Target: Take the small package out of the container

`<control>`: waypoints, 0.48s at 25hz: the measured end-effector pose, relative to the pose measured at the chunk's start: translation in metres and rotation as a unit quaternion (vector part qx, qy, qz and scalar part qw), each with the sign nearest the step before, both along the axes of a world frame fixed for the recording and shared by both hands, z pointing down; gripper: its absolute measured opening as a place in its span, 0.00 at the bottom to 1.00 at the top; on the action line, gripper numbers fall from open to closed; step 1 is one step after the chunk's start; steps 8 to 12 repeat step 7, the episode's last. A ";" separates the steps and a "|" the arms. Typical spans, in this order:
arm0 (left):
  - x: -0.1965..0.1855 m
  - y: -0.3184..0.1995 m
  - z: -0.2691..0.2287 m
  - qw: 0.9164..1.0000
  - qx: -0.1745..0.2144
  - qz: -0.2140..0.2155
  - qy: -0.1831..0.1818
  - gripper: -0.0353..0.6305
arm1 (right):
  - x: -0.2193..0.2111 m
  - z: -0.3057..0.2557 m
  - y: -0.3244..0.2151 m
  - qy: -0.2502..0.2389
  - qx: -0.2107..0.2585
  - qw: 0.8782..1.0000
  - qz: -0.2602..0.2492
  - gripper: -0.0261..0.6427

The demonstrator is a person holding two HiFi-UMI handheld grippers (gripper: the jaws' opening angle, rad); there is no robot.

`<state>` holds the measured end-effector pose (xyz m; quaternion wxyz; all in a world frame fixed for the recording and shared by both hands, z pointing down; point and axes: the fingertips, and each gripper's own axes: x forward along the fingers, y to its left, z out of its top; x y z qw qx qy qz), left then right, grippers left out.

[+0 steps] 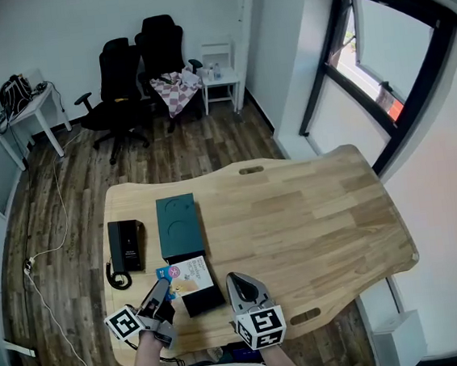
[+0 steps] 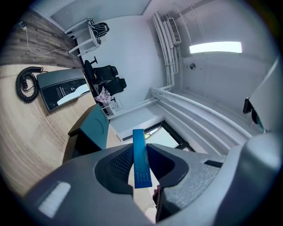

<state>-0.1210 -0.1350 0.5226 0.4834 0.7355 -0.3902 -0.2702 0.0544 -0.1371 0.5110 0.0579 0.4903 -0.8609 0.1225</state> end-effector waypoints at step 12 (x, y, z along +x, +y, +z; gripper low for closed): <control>0.001 -0.001 0.002 1.000 0.000 0.000 0.001 0.20 | 0.002 0.006 -0.001 0.000 -0.009 1.000 0.002 0.05</control>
